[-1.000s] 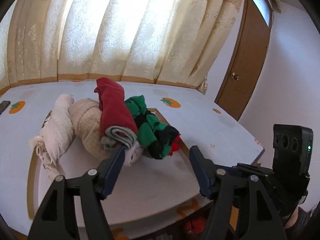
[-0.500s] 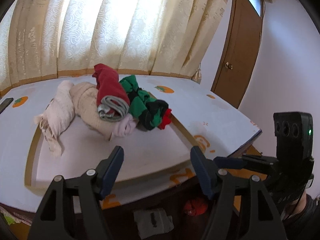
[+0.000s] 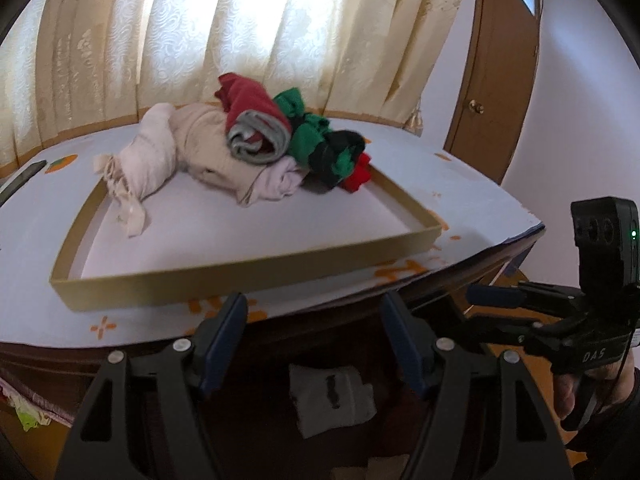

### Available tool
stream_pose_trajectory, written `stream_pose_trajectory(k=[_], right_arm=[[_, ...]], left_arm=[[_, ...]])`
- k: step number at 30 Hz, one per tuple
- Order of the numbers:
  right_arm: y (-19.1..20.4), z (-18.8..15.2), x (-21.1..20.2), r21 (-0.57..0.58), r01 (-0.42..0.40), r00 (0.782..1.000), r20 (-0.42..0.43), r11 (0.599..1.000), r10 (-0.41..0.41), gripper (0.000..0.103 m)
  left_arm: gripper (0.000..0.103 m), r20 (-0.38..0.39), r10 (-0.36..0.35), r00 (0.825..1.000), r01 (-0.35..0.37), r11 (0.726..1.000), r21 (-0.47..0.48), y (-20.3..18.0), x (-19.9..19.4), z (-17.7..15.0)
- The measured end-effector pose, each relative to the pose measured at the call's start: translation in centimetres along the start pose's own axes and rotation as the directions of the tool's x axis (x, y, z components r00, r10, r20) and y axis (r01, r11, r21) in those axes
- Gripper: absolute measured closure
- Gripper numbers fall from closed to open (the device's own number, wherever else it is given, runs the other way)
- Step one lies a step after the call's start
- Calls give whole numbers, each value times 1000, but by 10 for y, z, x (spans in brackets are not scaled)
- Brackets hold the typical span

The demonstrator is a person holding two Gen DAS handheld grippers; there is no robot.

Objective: Take underwear out of drawer
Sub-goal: 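Lower both open tools back down into the open drawer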

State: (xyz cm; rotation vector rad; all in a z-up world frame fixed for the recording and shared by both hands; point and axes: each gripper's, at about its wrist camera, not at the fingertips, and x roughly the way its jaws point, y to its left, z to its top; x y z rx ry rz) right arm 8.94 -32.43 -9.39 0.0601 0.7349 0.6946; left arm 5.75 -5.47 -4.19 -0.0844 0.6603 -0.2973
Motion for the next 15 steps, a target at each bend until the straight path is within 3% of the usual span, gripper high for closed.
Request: stream_pose_trajectory(k=[15], right_arm=[[-2, -18, 13, -81, 89, 995, -35, 993, -93, 36]], left_arm=[[32, -19, 56, 998, -54, 997, 61, -7, 4, -16]])
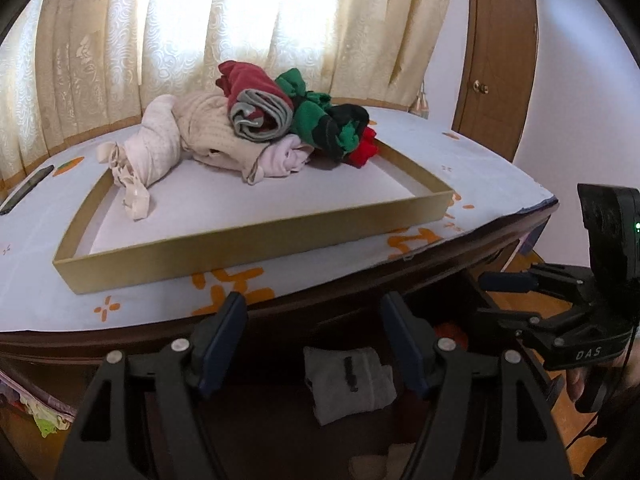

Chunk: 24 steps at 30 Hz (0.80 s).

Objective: Take underwear out of drawer
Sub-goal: 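Lower both open tools back down into the open drawer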

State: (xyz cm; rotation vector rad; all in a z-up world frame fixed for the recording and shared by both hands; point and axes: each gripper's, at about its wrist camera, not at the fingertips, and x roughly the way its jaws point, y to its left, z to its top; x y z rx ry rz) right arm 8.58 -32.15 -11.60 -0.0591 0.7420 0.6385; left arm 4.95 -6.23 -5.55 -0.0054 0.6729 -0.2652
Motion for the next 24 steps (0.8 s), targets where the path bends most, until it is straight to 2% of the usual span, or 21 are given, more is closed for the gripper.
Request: stream_pose_trajectory(k=[9, 20, 24], right_arm=[[2, -9, 6, -42, 15, 999, -29, 999, -16, 36], [6, -21, 22, -164, 64, 992, -100, 984, -81, 36], [5, -23, 25, -174, 66, 990, -114, 983, -86, 36]], left_arm=[[32, -15, 3, 1000, -3, 1000, 11, -3, -1, -7], [32, -121, 6, 993, 0, 999, 49, -4, 16, -23], [32, -161, 17, 987, -3, 997, 83, -8, 24, -26]])
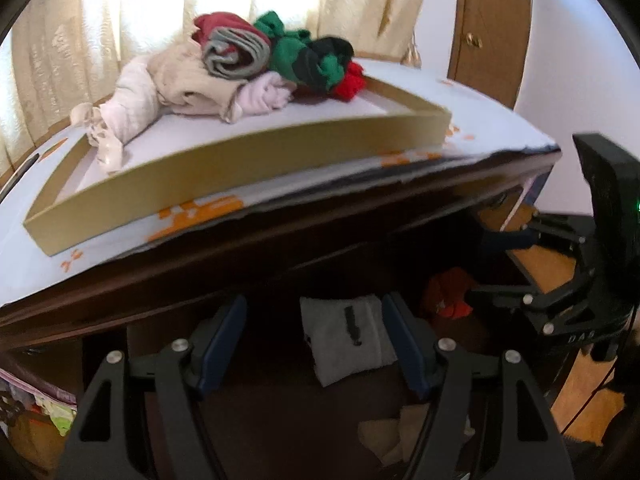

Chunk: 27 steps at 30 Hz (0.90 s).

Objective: Take underwear out of drawer
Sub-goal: 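Lower both open tools back down into the open drawer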

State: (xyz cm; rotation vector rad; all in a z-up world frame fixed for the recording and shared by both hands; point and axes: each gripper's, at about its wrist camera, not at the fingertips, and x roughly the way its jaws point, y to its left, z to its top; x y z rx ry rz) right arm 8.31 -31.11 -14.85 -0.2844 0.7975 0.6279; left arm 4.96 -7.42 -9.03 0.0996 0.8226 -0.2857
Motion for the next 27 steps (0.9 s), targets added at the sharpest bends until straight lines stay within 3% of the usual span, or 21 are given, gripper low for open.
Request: stream_pose_trajectory(k=[16, 27], right_arm=[[-4, 1, 11, -45, 34, 998, -49, 998, -36, 36], [3, 2, 19, -143, 56, 993, -93, 988, -69, 36]], left_arm=[[32, -94, 28, 995, -16, 992, 123, -11, 22, -6], [31, -171, 44, 984, -4, 974, 228, -23, 38, -10]])
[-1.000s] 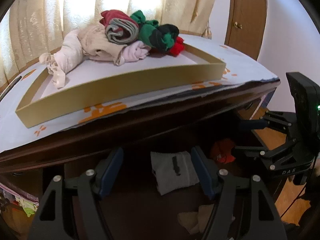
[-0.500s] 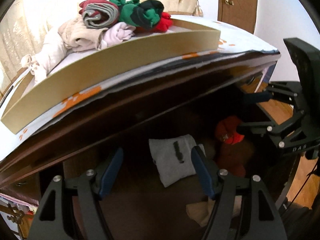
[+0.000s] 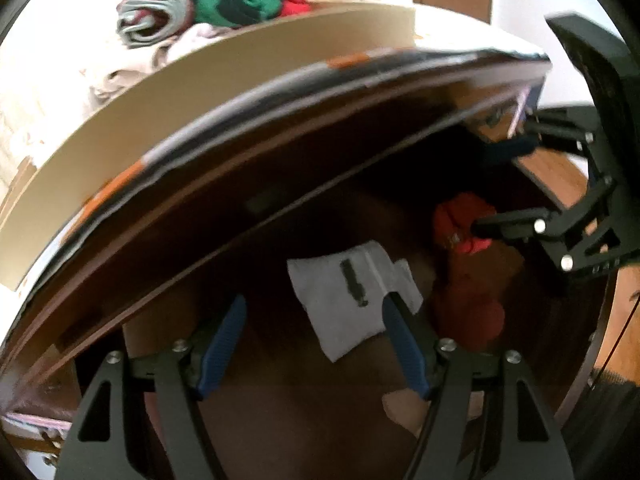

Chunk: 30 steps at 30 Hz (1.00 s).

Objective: Take underwear out of drawer
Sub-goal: 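Lower both open tools back down into the open drawer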

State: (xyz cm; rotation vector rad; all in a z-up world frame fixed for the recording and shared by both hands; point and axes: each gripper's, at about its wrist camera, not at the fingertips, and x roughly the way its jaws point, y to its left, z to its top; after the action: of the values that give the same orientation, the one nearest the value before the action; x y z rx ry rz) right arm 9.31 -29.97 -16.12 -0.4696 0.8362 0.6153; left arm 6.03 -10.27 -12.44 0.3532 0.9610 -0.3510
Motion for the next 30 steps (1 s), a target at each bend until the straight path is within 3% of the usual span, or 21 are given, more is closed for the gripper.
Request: stream_pose_trajectory(k=[15, 22, 30], right_arm=[[2, -4, 8, -100, 25, 998, -55, 995, -31, 36], [9, -9, 14, -186, 40, 994, -95, 982, -59, 36], [27, -16, 28, -307, 52, 982, -155, 950, -104, 36]], left_arm=[[31, -149, -43, 988, 65, 987, 147, -21, 33, 6], [31, -201, -36, 979, 88, 961, 261, -40, 46, 13], [31, -234, -24, 972, 101, 941, 323, -70, 55, 8]])
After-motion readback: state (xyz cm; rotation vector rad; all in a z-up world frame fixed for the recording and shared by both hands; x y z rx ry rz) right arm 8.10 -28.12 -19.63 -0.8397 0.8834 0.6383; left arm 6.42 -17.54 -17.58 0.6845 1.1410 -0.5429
